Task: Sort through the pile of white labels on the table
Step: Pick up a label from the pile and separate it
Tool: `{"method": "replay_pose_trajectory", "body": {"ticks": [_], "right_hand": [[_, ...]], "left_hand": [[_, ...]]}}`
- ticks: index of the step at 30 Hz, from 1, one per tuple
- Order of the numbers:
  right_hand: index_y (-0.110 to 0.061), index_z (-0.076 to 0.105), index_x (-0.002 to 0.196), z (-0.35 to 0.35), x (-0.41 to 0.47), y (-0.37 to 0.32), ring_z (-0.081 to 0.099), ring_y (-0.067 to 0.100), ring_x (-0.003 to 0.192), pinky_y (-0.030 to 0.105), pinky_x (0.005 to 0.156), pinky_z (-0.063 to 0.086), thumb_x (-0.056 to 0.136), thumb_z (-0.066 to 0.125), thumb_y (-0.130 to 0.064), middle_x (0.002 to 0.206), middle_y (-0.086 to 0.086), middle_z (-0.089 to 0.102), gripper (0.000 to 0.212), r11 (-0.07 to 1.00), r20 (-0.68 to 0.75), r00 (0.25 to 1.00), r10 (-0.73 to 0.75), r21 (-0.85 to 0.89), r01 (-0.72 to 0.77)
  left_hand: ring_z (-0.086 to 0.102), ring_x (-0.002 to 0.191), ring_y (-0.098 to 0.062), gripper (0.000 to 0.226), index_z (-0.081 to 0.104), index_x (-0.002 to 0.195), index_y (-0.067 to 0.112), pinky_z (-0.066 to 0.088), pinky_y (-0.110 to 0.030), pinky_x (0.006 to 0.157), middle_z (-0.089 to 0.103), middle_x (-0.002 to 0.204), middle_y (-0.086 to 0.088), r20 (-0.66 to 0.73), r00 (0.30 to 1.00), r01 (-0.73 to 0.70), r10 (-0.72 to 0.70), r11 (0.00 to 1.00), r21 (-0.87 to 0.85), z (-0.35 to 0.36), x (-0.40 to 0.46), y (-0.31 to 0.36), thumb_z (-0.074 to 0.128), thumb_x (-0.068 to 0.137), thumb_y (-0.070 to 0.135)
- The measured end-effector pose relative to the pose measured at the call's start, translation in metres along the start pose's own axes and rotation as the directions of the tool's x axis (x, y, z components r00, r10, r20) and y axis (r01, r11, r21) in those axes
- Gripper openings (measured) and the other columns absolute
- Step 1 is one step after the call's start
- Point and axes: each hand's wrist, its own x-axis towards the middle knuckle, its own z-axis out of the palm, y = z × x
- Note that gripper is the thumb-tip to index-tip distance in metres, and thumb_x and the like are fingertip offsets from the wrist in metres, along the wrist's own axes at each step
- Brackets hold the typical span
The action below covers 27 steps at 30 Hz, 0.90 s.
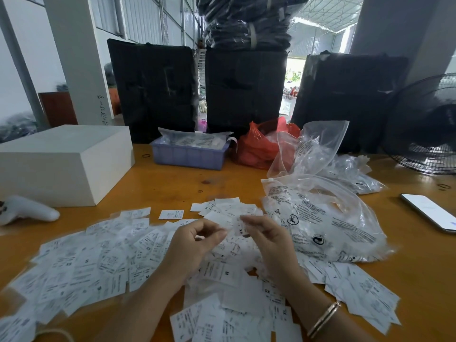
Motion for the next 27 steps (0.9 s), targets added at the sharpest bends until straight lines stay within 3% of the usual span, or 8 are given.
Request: {"method": "replay_pose_trajectory", "body": {"ticks": [4, 7, 10, 14, 21, 27], "right_hand": [[-0.033, 0.068, 0.105, -0.0032, 0.0039, 0.0017, 0.069, 0.014, 0.078, 0.028, 0.080, 0.054, 0.086, 0.062, -0.004, 0.090, -0.007, 0.069, 0.035, 0.947, -0.066, 0.991, 0.113, 0.310, -0.087], [-0.025, 0.058, 0.119, -0.0034, 0.0041, 0.0025, 0.067, 0.014, 0.073, 0.037, 0.086, 0.052, 0.075, 0.068, -0.014, 0.065, -0.005, 0.059, 0.046, 0.897, -0.011, 0.993, 0.116, 0.430, -0.100], [-0.027, 0.060, 0.116, -0.0007, 0.0027, 0.0027, 0.067, 0.016, 0.071, 0.029, 0.079, 0.053, 0.073, 0.070, -0.017, 0.063, -0.004, 0.056, 0.046, 0.910, 0.027, 0.994, 0.109, 0.400, -0.110], [-0.031, 0.059, 0.115, 0.0031, 0.0016, 0.0056, 0.068, 0.017, 0.074, 0.019, 0.075, 0.051, 0.085, 0.066, -0.004, 0.068, 0.003, 0.061, 0.041, 0.949, 0.035, 0.993, 0.110, 0.292, -0.115], [-0.033, 0.060, 0.113, 0.0029, 0.0024, 0.0083, 0.064, 0.011, 0.069, 0.017, 0.073, 0.051, 0.085, 0.066, -0.006, 0.064, -0.002, 0.058, 0.039, 0.962, 0.019, 0.993, 0.117, 0.246, -0.118], [-0.032, 0.062, 0.113, 0.0004, 0.0034, 0.0074, 0.062, 0.013, 0.067, 0.017, 0.070, 0.051, 0.085, 0.065, -0.005, 0.073, 0.012, 0.051, 0.038, 0.938, -0.039, 0.989, 0.140, 0.324, -0.120]], "left_hand": [[0.063, 0.074, 0.003, 0.004, 0.072, 0.078, 0.022, 0.045, -0.005, 0.063, 0.070, 0.078, 0.017, 0.023, 1.000, -0.010, 0.010, 1.000, 0.004, -0.0007, 0.0015, -0.0014, 0.076, 0.077, 0.022], [0.064, 0.077, 0.002, 0.006, 0.070, 0.080, 0.026, 0.048, -0.008, 0.065, 0.070, 0.081, 0.020, 0.053, 0.999, -0.014, 0.011, 0.998, 0.057, 0.0003, 0.0010, -0.0033, 0.076, 0.077, 0.023], [0.065, 0.076, 0.000, 0.008, 0.070, 0.080, 0.029, 0.050, -0.012, 0.067, 0.070, 0.083, 0.021, 0.070, 0.997, -0.021, 0.014, 0.995, 0.097, 0.0010, 0.0014, -0.0057, 0.076, 0.078, 0.024], [0.064, 0.078, 0.002, 0.008, 0.069, 0.080, 0.029, 0.049, -0.009, 0.065, 0.069, 0.083, 0.023, 0.068, 0.997, -0.044, 0.036, 0.991, 0.124, 0.0011, 0.0011, -0.0063, 0.075, 0.078, 0.024], [0.063, 0.077, 0.003, 0.012, 0.068, 0.078, 0.028, 0.048, -0.008, 0.065, 0.068, 0.081, 0.026, 0.022, 0.997, -0.080, 0.079, 0.993, 0.083, 0.0007, 0.0006, -0.0038, 0.075, 0.078, 0.018], [0.063, 0.076, 0.002, 0.011, 0.069, 0.078, 0.027, 0.048, -0.009, 0.065, 0.068, 0.082, 0.024, 0.038, 0.996, -0.085, 0.082, 0.993, 0.080, 0.0003, 0.0007, -0.0057, 0.076, 0.078, 0.019]]}}
